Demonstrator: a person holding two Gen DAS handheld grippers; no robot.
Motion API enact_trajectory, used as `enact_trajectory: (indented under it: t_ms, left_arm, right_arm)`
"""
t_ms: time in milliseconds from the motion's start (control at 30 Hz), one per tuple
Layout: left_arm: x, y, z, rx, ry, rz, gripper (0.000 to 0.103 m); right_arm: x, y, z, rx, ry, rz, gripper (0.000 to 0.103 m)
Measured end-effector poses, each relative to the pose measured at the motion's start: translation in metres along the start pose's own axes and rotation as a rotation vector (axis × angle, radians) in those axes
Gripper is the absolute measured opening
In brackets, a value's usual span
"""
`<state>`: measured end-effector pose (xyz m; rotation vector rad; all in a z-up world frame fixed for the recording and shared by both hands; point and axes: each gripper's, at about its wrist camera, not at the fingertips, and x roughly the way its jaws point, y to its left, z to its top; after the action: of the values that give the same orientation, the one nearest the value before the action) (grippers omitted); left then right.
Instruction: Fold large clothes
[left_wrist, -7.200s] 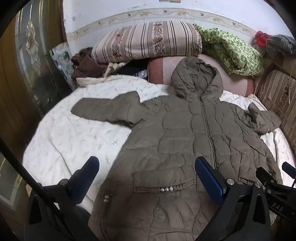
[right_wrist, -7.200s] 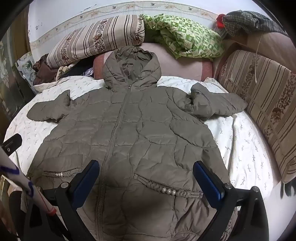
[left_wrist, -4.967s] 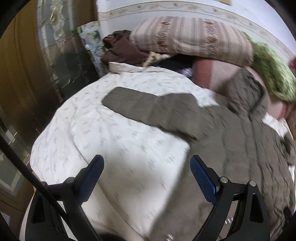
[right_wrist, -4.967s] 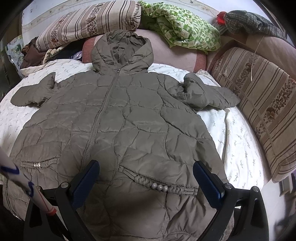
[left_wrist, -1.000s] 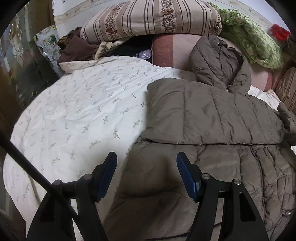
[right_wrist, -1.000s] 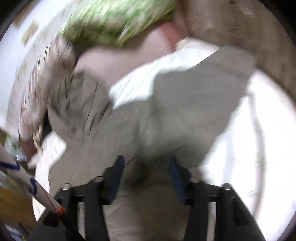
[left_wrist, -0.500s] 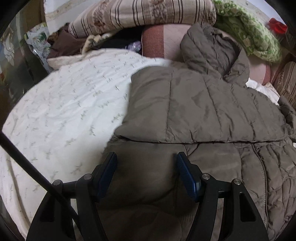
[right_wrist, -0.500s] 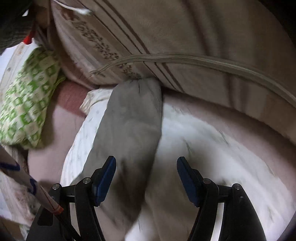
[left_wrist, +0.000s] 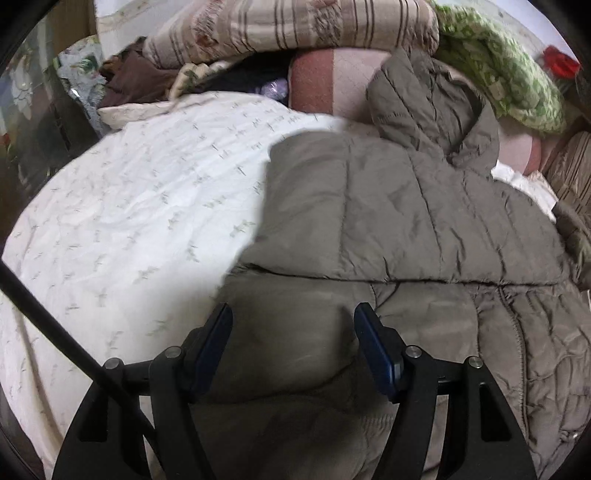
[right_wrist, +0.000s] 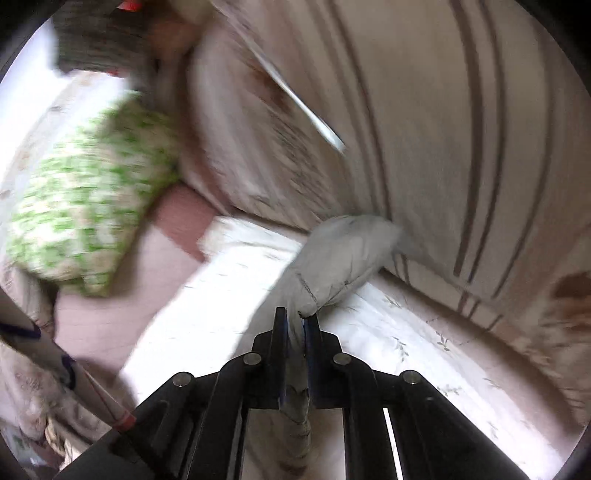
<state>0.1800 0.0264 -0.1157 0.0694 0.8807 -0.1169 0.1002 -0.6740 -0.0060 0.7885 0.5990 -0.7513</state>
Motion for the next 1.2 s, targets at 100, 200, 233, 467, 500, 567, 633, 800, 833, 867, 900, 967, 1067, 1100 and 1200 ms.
enact_trajectory:
  t_ms: [100,200,233,467,500,567,633,800,833,867,900,967,1067,1100,1200]
  left_arm:
    - [-0.020,0.012,0.003,-0.009,-0.050,0.051,0.068]
    - [-0.035,0.030,0.006,-0.033,-0.091,0.102,0.068]
    - [-0.038,0.036,0.007,-0.043,-0.098,0.112,0.068]
    - [-0.056,0.102,0.012,-0.201,-0.130,0.166,0.068]
    - [-0.058,0.111,0.013,-0.221,-0.135,0.171,0.068]
    - [-0.061,0.127,0.014,-0.260,-0.149,0.195,0.068]
    - [-0.063,0.138,0.014,-0.286,-0.156,0.214,0.068]
    - [-0.065,0.158,0.014,-0.340,-0.148,0.193,0.068]
    - [-0.064,0.159,0.014,-0.344,-0.147,0.190,0.068]
    - [-0.063,0.161,0.014,-0.345,-0.146,0.185,0.068]
    - [-0.062,0.160,0.014,-0.344,-0.144,0.183,0.068]
    - [-0.058,0.158,0.016,-0.337,-0.129,0.174,0.068]
    - [-0.049,0.152,0.018,-0.333,-0.107,0.155,0.068]
    - [-0.047,0.150,0.019,-0.332,-0.100,0.149,0.068]
    - [-0.043,0.141,0.022,-0.313,-0.089,0.120,0.068]
  right_arm:
    - [-0.056,0.048,-0.005,-0.114,-0.043,0.067,0.009]
    - [-0.110,0.111,-0.029,-0.253,-0.061,0.150,0.009]
    - [-0.127,0.136,-0.043,-0.307,-0.056,0.191,0.009]
    - [-0.185,0.267,-0.180,-0.605,0.088,0.436,0.009]
    - [-0.184,0.282,-0.202,-0.642,0.121,0.460,0.009]
    - [-0.171,0.313,-0.258,-0.729,0.194,0.494,0.009]
    - [-0.153,0.330,-0.303,-0.778,0.255,0.497,0.009]
    - [-0.073,0.346,-0.415,-0.913,0.422,0.387,0.012]
    - [-0.059,0.343,-0.432,-0.950,0.449,0.345,0.013]
    - [-0.057,0.337,-0.442,-0.969,0.456,0.329,0.015]
    - [-0.058,0.333,-0.447,-0.989,0.450,0.327,0.026]
    - [-0.068,0.325,-0.447,-1.018,0.450,0.363,0.062]
    - [-0.089,0.315,-0.434,-1.030,0.375,0.400,0.077]
    - [-0.094,0.313,-0.428,-1.037,0.351,0.414,0.077]
    - [-0.103,0.316,-0.415,-1.002,0.309,0.435,0.063]
